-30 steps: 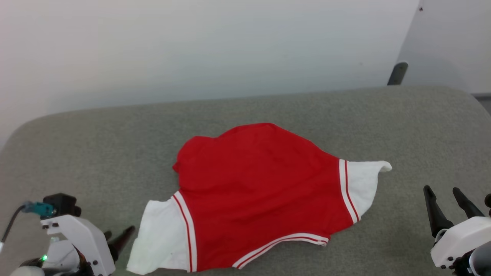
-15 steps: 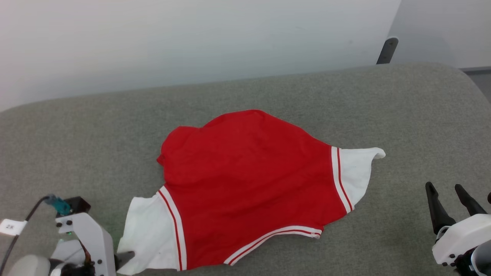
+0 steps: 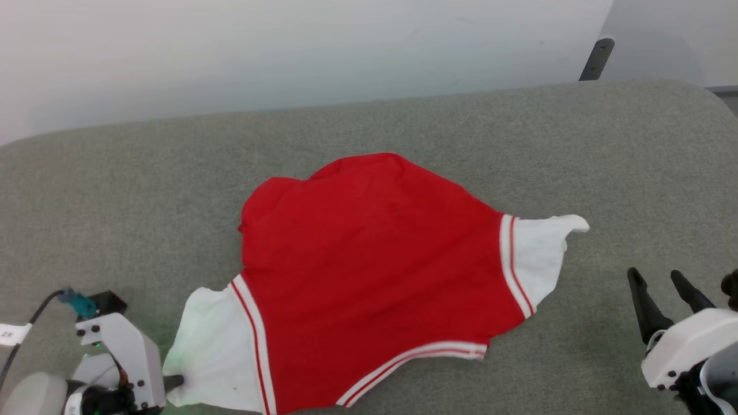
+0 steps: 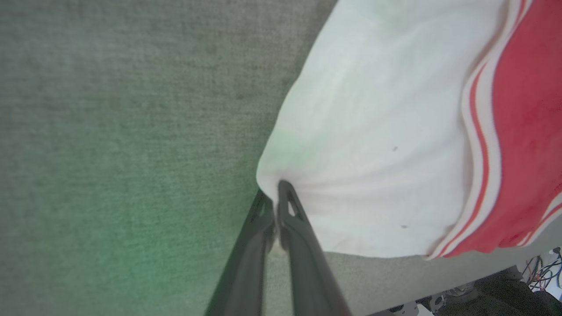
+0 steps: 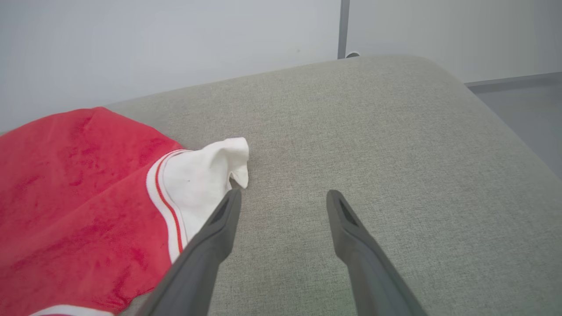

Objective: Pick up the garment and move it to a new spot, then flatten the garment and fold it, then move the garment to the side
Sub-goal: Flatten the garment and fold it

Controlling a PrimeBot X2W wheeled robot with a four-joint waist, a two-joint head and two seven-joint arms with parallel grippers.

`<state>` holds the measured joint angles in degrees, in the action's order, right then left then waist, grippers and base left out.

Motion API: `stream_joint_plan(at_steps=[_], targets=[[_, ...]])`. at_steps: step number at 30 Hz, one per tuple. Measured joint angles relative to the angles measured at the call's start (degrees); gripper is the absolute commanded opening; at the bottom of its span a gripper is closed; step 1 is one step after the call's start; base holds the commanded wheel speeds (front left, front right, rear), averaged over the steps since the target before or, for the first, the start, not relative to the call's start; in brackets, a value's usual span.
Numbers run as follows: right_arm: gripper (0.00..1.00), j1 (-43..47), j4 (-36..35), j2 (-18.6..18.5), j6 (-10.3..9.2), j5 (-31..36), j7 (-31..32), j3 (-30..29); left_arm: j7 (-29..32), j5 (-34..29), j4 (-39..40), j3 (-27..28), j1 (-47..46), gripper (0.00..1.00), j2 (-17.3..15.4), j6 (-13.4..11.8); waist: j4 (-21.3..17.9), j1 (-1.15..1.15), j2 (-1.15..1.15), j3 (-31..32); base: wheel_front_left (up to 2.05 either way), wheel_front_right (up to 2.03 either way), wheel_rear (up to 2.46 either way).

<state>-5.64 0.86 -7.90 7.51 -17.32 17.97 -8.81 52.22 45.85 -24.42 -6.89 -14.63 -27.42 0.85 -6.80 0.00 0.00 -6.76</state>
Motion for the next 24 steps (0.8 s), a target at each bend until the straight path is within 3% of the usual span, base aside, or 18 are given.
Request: stream_joint_plan(at_steps=[14, 24], targets=[[1.00, -9.0, 5.9, -4.1, 0.00, -4.0, 13.8, 5.1, -6.6, -1.3, -3.5, -1.3, -4.7, 0.00, 1.0, 3.5, 2.5, 0.00, 0.00, -2.3, 0.00, 0.00, 0.00], [1.00, -17.5, 16.0, -6.7, -0.01, -6.6, 20.9, 8.4, -8.8, -1.7, -3.5, -3.4, -9.4, 0.00, 2.6, 4.9, 5.5, 0.00, 0.00, -5.7, 0.00, 0.00, 0.00]])
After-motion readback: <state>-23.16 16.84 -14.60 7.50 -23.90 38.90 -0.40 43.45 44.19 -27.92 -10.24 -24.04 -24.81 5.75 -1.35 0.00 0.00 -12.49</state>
